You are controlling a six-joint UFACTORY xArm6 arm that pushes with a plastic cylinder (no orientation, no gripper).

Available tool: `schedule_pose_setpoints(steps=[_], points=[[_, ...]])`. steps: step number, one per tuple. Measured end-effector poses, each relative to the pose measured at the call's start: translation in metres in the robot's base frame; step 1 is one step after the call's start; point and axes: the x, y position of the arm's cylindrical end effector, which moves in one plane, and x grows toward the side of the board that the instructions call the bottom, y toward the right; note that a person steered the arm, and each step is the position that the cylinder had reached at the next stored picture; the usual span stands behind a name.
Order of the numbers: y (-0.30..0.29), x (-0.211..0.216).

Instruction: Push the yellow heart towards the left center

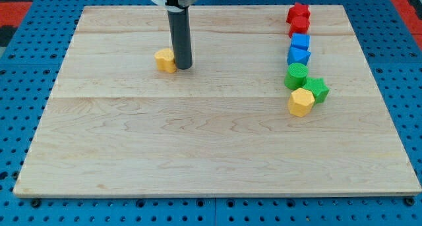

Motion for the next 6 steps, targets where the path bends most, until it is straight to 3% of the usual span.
schedule_pose_setpoints(steps=[2,5,6], points=[[-0.028,-0.018],[-0.123,-0.013],[-0.108,-0.009]])
